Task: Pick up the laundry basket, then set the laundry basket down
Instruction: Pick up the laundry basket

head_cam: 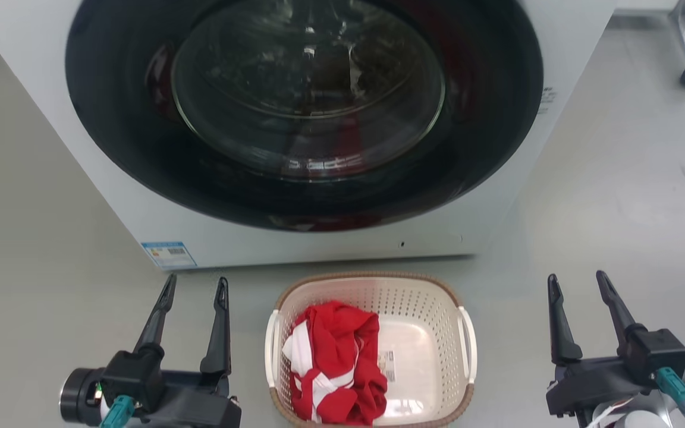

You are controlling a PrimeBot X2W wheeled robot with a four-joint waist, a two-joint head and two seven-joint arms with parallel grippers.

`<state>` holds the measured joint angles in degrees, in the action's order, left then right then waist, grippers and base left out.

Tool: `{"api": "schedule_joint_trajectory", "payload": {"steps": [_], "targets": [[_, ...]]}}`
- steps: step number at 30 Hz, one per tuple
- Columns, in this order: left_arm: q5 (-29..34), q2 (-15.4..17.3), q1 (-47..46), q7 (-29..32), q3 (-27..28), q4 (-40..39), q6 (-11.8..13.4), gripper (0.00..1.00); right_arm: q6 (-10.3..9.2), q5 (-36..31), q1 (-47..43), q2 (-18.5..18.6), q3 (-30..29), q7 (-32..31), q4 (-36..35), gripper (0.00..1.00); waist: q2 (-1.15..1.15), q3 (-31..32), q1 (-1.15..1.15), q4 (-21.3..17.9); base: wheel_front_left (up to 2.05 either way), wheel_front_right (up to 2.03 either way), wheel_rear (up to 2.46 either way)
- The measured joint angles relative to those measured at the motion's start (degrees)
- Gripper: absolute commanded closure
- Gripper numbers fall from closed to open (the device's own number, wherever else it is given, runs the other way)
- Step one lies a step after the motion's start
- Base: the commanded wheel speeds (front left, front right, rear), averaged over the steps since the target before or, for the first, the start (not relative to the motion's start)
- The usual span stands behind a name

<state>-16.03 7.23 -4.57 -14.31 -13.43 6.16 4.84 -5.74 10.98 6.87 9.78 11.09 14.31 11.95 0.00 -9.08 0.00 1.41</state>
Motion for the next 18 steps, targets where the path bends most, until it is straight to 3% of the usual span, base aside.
{"api": "schedule_joint_trajectory", "payload": {"steps": [18], "targets": [[-0.7, -0.2, -12.1, 0.0, 0.2, 3.1, -3.3, 0.00, 1.21, -0.4, 10.2, -0.2, -1.2, 0.2, 1.0, 0.00, 0.01, -14.7, 0.00, -0.5, 0.00, 0.00, 0.00]]}}
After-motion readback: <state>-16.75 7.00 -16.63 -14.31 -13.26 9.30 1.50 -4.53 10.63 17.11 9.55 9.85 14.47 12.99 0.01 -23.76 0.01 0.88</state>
